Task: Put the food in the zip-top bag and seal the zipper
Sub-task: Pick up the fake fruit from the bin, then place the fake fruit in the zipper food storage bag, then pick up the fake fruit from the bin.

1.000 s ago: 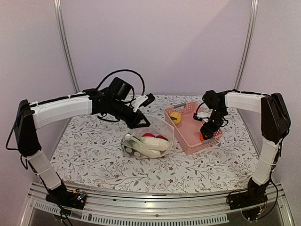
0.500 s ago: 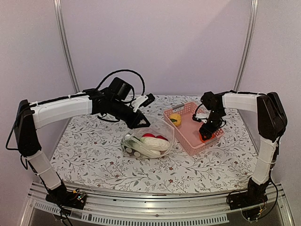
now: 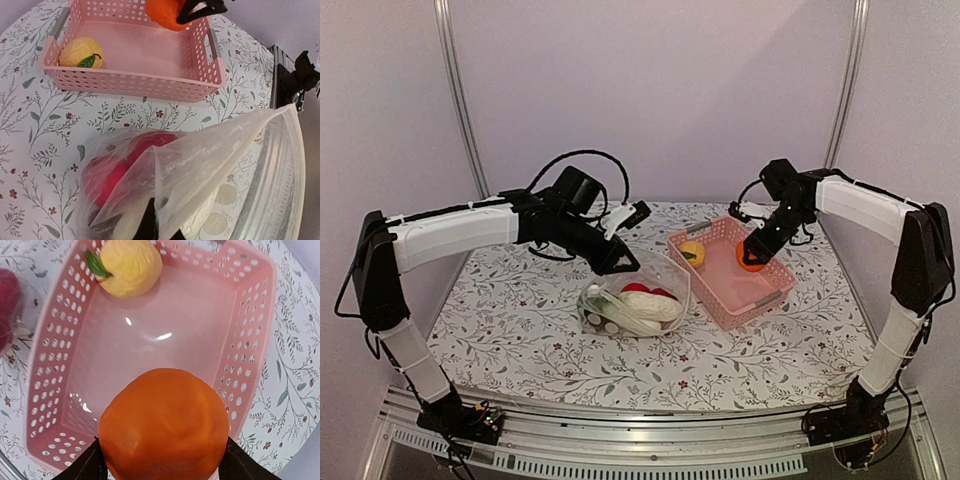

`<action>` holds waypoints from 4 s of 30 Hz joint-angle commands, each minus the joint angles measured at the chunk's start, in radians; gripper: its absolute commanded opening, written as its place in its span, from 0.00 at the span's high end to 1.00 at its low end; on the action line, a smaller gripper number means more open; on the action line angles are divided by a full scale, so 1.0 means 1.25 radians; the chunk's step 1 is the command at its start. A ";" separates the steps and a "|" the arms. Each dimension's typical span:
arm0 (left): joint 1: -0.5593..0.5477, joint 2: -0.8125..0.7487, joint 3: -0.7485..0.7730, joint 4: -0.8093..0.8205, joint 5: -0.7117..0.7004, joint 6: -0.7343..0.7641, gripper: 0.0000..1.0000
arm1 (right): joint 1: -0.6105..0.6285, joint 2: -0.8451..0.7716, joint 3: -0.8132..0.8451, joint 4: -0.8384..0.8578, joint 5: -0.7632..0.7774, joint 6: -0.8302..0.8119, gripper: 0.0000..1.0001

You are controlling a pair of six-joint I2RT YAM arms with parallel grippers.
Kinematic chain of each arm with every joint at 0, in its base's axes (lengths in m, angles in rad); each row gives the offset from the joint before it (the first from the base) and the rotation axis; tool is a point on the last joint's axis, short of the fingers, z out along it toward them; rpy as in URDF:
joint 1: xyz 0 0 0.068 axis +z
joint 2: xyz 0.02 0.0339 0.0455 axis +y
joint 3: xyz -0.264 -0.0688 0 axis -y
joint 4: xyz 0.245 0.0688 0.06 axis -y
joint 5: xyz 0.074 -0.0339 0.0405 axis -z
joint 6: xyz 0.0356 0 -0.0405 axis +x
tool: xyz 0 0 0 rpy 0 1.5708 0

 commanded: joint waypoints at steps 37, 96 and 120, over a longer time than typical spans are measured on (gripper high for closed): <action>-0.013 -0.063 0.000 -0.008 0.067 0.000 1.00 | 0.483 -0.072 0.140 -0.044 -0.117 -0.186 0.47; -0.019 -0.043 -0.005 -0.011 0.067 0.004 1.00 | -0.097 -0.146 0.040 0.210 -0.397 -0.058 0.01; -0.022 -0.021 -0.006 -0.012 0.057 0.006 1.00 | -0.065 0.191 0.171 0.122 -0.421 -0.017 0.09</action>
